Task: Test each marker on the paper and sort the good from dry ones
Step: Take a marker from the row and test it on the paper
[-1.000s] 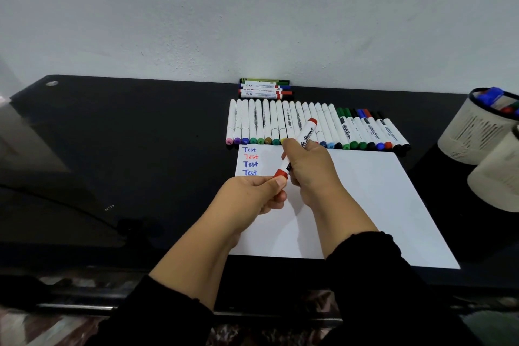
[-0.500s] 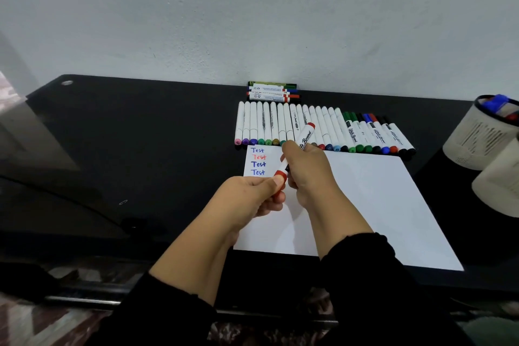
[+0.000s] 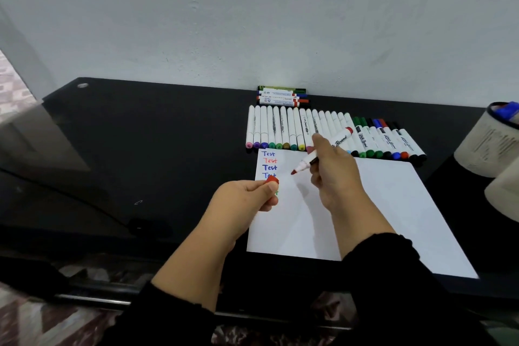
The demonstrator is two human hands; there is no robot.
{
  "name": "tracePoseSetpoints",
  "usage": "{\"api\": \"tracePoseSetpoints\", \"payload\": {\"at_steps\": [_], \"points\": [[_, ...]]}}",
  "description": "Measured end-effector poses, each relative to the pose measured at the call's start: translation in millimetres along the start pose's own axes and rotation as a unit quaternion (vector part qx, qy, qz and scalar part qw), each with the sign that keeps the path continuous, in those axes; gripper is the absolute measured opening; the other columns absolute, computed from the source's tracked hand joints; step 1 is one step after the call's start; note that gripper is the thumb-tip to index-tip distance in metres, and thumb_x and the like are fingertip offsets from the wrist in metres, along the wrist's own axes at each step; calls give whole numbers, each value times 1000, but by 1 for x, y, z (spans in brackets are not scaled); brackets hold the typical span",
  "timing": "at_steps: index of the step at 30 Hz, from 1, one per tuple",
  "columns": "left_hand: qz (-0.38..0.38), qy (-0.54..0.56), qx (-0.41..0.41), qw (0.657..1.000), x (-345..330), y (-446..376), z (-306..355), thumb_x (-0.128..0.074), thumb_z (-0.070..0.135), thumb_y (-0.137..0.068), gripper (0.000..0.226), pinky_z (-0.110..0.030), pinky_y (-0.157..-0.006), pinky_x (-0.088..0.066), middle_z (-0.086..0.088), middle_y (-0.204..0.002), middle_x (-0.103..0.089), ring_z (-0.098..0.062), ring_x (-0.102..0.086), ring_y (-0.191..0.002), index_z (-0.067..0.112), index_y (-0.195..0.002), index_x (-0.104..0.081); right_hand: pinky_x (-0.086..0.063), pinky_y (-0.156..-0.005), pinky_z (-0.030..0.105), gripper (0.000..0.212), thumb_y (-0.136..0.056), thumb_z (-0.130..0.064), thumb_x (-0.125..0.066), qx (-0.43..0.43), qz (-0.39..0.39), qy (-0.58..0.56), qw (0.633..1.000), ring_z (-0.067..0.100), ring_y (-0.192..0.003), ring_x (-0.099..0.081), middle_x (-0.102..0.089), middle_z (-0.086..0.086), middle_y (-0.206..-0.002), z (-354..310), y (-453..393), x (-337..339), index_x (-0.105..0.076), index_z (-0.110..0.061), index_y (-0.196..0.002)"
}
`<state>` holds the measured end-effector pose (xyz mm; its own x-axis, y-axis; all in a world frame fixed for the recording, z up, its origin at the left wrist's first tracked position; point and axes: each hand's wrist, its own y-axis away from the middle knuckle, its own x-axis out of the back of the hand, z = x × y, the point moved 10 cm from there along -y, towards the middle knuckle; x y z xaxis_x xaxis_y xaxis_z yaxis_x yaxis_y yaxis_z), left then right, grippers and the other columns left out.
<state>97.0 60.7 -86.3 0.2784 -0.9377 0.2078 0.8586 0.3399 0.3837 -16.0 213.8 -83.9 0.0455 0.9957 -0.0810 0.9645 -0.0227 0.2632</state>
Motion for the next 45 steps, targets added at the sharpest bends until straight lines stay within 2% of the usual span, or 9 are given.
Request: {"api": "tracePoseSetpoints", "payload": {"at_steps": [4,7,10,14,17,23,35,39,45], "points": [[31,-31,-25,999,18,-4,4,-58,33,-90,14,-19,-65,-44,8,-79,-68,-5,-60,-77,28,-78,-63,-23,-42,23,37,-92,-46,-54,4,21,1,1000,10,-41,-25,-34,-1,-48,2,7,14,-67,-14,-80],[44,-48,-21,998,30,-8,3,-56,32,-91,11,-20,-61,-41,8,-83,-68,-6,-60,-81,27,-86,-65,-31,-44,21,30,-91,-41,-57,29,-21,11,999,9,-43,-38,-51,0,-49,3,17,11,-66,-14,-81],[52,-69,-16,996,37,-12,2,-55,33,-91,17,-21,-61,-40,8,-85,-67,-7,-59,-83,27,-78,-64,-37,-50,23,16,-84,-28,-69,50,-61,39,996,10,-52,-47,-62,2,-57,5,28,3,-67,-12,-85],[52,-87,-30,994,36,-13,4,-54,35,-92,15,-21,-63,-39,10,-87,-67,-6,-59,-85,30,-81,-63,-36,-55,28,30,-79,-26,-73,75,-44,126,988,12,-50,-47,-54,-4,-46,10,36,0,-49,-17,-65],[50,-77,-39,995,33,-14,3,-55,35,-92,15,-19,-62,-39,12,-84,-66,-3,-58,-81,26,-90,-66,-39,-49,21,36,-83,-27,-67,104,-31,169,980,4,-38,-44,-48,-7,-39,13,43,-6,-40,-16,-61],[46,-73,-40,995,27,-19,3,-54,34,-92,21,-19,-64,-40,12,-82,-66,-4,-57,-79,22,-103,-67,-37,-41,10,37,-88,-22,-62,125,-42,215,968,6,-59,-57,-56,-4,-57,14,51,-18,-38,-16,-61],[46,-88,-32,995,24,-25,4,-53,34,-93,25,-20,-64,-39,12,-81,-63,-5,-56,-78,20,-109,-66,-35,-42,11,33,-91,-28,-58,142,-64,279,948,14,-66,-57,-58,0,-70,14,49,-30,-39,-23,-65],[43,-90,-31,995,24,-27,3,-53,34,-93,26,-19,-63,-39,13,-78,-62,-4,-55,-75,20,-110,-66,-37,-41,8,32,-90,-29,-60,154,-81,294,940,5,-59,-52,-54,-6,-65,16,50,-36,-40,-24,-66],[46,-102,-38,993,26,-26,3,-53,34,-93,24,-18,-60,-37,13,-78,-62,-3,-55,-74,21,-107,-66,-31,-38,9,37,-90,-18,-60,161,-59,249,953,11,-57,-52,-48,-3,-58,14,50,-27,-36,-18,-61]]}}
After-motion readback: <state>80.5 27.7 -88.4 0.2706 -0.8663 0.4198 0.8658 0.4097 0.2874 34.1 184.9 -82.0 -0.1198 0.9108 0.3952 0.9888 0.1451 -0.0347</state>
